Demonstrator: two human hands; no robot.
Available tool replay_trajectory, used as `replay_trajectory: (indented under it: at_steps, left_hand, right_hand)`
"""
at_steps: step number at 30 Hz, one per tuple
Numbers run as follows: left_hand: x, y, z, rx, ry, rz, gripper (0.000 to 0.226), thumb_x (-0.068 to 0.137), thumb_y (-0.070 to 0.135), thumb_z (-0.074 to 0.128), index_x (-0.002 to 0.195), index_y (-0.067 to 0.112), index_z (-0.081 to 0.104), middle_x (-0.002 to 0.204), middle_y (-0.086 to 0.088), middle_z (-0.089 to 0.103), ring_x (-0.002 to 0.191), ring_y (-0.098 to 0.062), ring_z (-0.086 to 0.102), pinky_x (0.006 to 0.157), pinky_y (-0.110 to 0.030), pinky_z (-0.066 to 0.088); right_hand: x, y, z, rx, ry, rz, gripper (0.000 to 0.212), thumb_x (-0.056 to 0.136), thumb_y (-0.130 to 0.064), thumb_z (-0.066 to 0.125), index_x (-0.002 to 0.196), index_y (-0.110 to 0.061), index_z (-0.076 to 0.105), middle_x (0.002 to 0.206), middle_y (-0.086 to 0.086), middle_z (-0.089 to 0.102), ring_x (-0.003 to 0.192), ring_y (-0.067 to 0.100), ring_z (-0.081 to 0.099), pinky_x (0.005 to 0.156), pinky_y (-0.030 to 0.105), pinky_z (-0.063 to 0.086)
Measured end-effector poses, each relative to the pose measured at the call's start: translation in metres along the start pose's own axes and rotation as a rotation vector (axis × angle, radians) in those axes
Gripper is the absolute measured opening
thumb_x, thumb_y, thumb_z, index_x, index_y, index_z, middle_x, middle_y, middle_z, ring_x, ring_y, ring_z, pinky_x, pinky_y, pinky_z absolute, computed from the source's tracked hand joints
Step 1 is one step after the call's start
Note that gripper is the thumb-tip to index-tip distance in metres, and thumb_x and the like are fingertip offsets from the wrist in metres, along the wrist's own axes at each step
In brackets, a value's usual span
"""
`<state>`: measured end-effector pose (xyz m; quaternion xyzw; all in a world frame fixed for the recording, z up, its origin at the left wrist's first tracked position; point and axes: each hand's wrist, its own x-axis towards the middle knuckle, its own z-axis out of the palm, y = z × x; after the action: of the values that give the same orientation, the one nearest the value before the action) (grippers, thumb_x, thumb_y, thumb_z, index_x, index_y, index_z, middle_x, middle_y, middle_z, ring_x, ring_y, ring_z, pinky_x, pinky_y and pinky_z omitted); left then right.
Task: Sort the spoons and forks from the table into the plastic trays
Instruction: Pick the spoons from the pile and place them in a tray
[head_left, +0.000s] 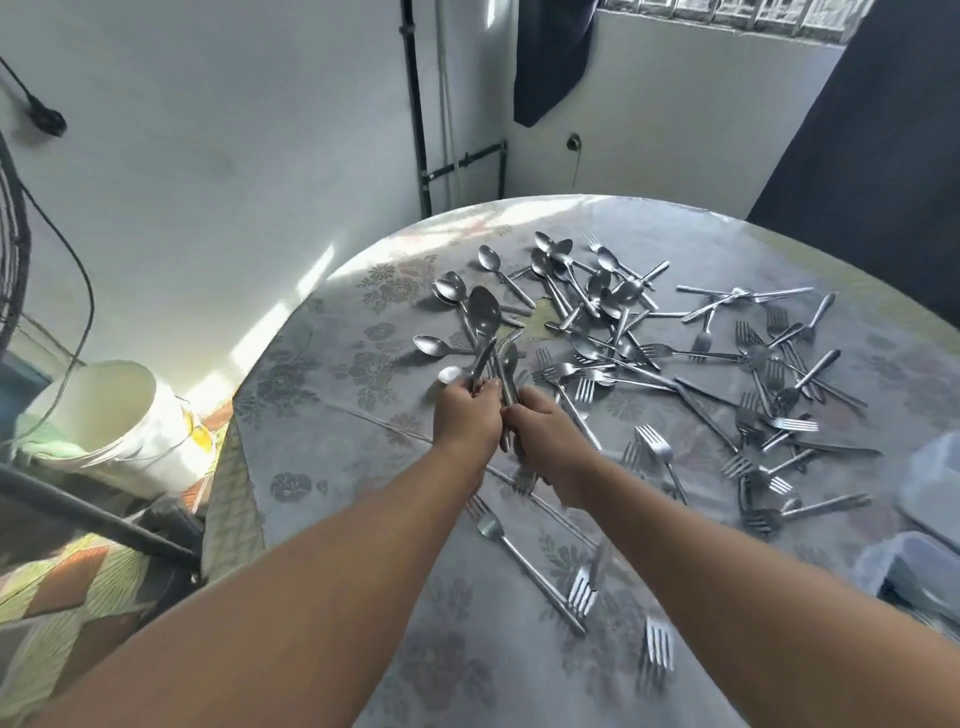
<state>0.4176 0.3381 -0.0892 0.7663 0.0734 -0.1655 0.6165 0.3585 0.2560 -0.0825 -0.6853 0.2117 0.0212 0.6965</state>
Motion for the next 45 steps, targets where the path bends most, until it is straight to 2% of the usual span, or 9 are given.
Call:
replay_trajectory:
  at_steps: [9, 13, 20, 24, 28, 33, 37, 41, 45]
  left_hand:
    - [-0.123, 0.007, 0.064, -0.055, 0.164, 0.01, 0.03, 0.103, 0.037, 0.047, 0.094, 0.012, 0.062, 0.083, -0.014, 0.067, 0.071, -0.026, 0.058, 0.063, -0.032, 0.044]
    - [-0.165, 0.002, 0.09, -0.029, 0.228, -0.045, 0.03, 0.105, 0.036, 0.041, 0.11, 0.013, 0.06, 0.102, -0.014, 0.071, 0.086, -0.034, 0.069, 0.077, -0.047, 0.056]
    - [-0.206, -0.008, 0.116, -0.039, 0.262, -0.068, 0.035, 0.101, 0.041, 0.046, 0.109, 0.012, 0.064, 0.105, -0.02, 0.071, 0.097, -0.04, 0.069, 0.085, -0.05, 0.055]
    - [-0.232, -0.02, 0.146, -0.152, 0.145, -0.096, 0.038, 0.087, 0.041, 0.036, 0.088, 0.012, 0.061, 0.073, -0.01, 0.055, 0.063, -0.026, 0.051, 0.059, -0.038, 0.039]
    - [-0.263, -0.033, 0.172, -0.191, 0.084, -0.141, 0.029, 0.094, 0.026, 0.037, 0.101, 0.009, 0.06, 0.077, -0.007, 0.056, 0.058, -0.02, 0.047, 0.059, -0.032, 0.038]
    - [-0.29, -0.041, 0.209, -0.286, 0.098, -0.174, 0.023, 0.107, 0.016, 0.044, 0.093, 0.008, 0.059, 0.073, -0.01, 0.065, 0.049, -0.018, 0.057, 0.037, -0.021, 0.038]
    - [-0.304, -0.05, 0.244, -0.257, 0.212, -0.186, 0.024, 0.103, 0.02, 0.058, 0.081, 0.013, 0.066, 0.071, -0.003, 0.066, 0.059, -0.016, 0.056, 0.053, -0.025, 0.041]
    - [-0.329, -0.053, 0.299, -0.205, 0.365, -0.227, 0.021, 0.096, 0.03, 0.067, 0.082, 0.018, 0.075, 0.079, -0.002, 0.071, 0.073, -0.022, 0.063, 0.073, -0.033, 0.052]
    - [-0.353, -0.056, 0.347, -0.203, 0.449, -0.262, 0.026, 0.092, 0.031, 0.073, 0.072, 0.015, 0.069, 0.075, -0.006, 0.07, 0.073, -0.025, 0.064, 0.071, -0.032, 0.049]
  right_hand:
    - [-0.086, 0.012, -0.086, -0.128, -0.124, -0.008, 0.019, 0.103, -0.005, 0.037, 0.095, -0.02, 0.046, 0.07, 0.001, 0.048, 0.054, 0.01, 0.038, 0.04, 0.017, 0.031]
    - [-0.125, 0.017, -0.126, -0.181, -0.095, -0.024, 0.017, 0.1, -0.006, 0.037, 0.092, -0.018, 0.046, 0.077, 0.006, 0.054, 0.056, 0.013, 0.039, 0.045, 0.021, 0.032]
    - [-0.169, 0.04, -0.176, -0.179, 0.058, -0.003, 0.01, 0.092, -0.016, 0.042, 0.088, -0.02, 0.05, 0.078, 0.008, 0.059, 0.059, 0.018, 0.041, 0.052, 0.032, 0.03]
    - [-0.192, 0.059, -0.204, -0.173, 0.12, 0.035, 0.013, 0.096, -0.013, 0.041, 0.088, -0.02, 0.049, 0.079, 0.008, 0.058, 0.057, 0.017, 0.041, 0.049, 0.029, 0.03]
    - [-0.21, 0.08, -0.228, -0.153, 0.109, 0.077, 0.012, 0.097, -0.01, 0.04, 0.099, -0.013, 0.051, 0.08, 0.011, 0.056, 0.056, 0.015, 0.038, 0.047, 0.028, 0.029]
    - [-0.225, 0.089, -0.265, -0.092, 0.049, 0.085, 0.012, 0.099, -0.007, 0.039, 0.099, -0.012, 0.05, 0.07, 0.007, 0.055, 0.049, 0.017, 0.041, 0.042, 0.026, 0.029]
    - [-0.23, 0.096, -0.301, -0.106, -0.003, 0.074, 0.015, 0.099, -0.004, 0.04, 0.095, -0.014, 0.051, 0.068, 0.005, 0.055, 0.044, 0.01, 0.045, 0.04, 0.022, 0.032]
    - [-0.231, 0.112, -0.362, -0.122, -0.136, 0.045, 0.015, 0.099, -0.008, 0.046, 0.093, -0.018, 0.055, 0.071, 0.002, 0.059, 0.059, 0.013, 0.05, 0.052, 0.026, 0.036]
    - [-0.243, 0.12, -0.418, -0.239, -0.22, 0.045, 0.016, 0.102, -0.008, 0.042, 0.098, -0.017, 0.055, 0.071, 0.003, 0.052, 0.051, 0.01, 0.043, 0.046, 0.025, 0.035]
